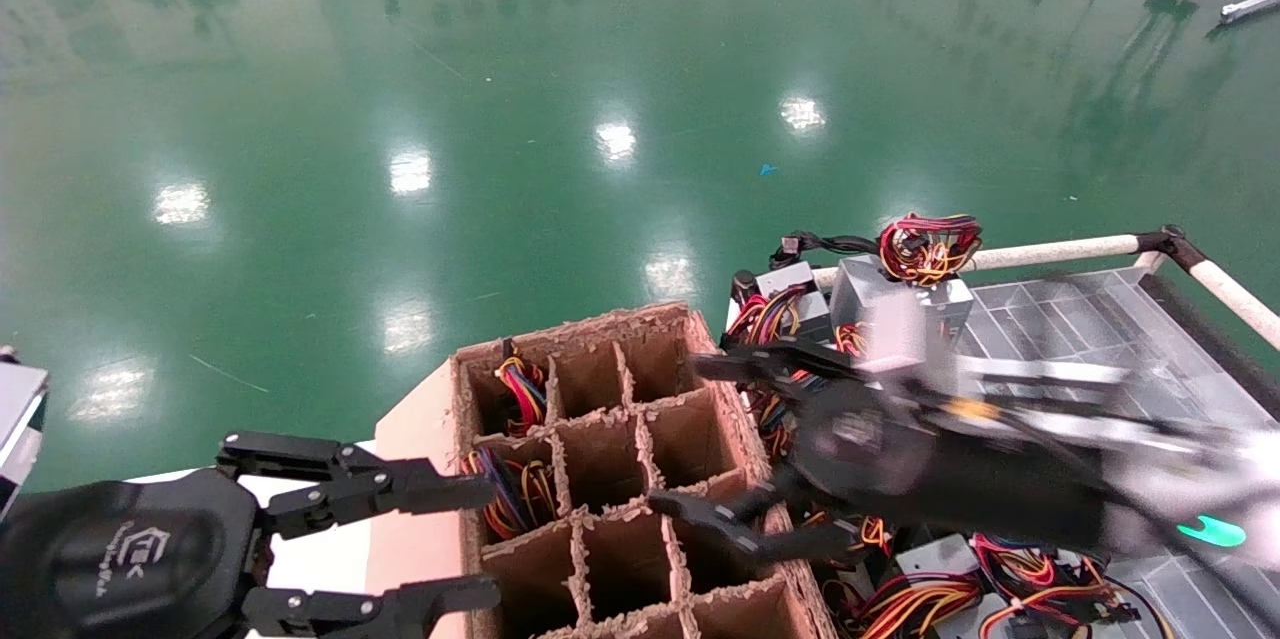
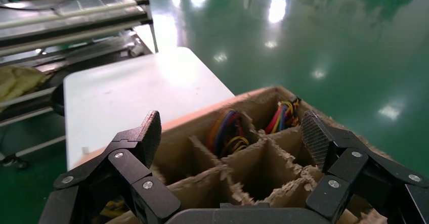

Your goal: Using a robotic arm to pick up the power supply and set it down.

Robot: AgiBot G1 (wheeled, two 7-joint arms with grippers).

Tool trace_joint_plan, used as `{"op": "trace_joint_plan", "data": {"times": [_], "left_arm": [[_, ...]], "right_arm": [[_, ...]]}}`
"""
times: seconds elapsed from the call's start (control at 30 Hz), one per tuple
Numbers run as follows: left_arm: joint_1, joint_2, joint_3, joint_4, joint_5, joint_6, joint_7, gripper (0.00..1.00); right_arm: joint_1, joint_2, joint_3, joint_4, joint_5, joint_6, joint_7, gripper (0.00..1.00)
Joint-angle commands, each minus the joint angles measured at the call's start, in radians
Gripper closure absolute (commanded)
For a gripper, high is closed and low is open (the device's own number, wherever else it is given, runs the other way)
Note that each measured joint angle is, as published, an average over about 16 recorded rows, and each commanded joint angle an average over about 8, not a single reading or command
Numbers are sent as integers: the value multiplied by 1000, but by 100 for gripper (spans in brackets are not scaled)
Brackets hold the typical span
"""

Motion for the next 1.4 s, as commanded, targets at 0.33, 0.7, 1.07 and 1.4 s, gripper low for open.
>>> {"op": "trace_joint_plan", "data": {"times": [0.33,0.7,1.07,1.4], "left_arm": [[0,0,0,0,0,0,0,100],[0,0,0,0,0,0,0,100],[0,0,1,0,0,0,0,100],[0,0,1,0,-1,0,0,96]], "right_arm": [[201,-313,-102,-469,-182,114,-218,0],[260,-492,-134,-683,-207,340,-353,0],[199,-503,-263,-566,-98,451,-331,0],[174,-502,-424,-483,16,599,-278,100]]}}
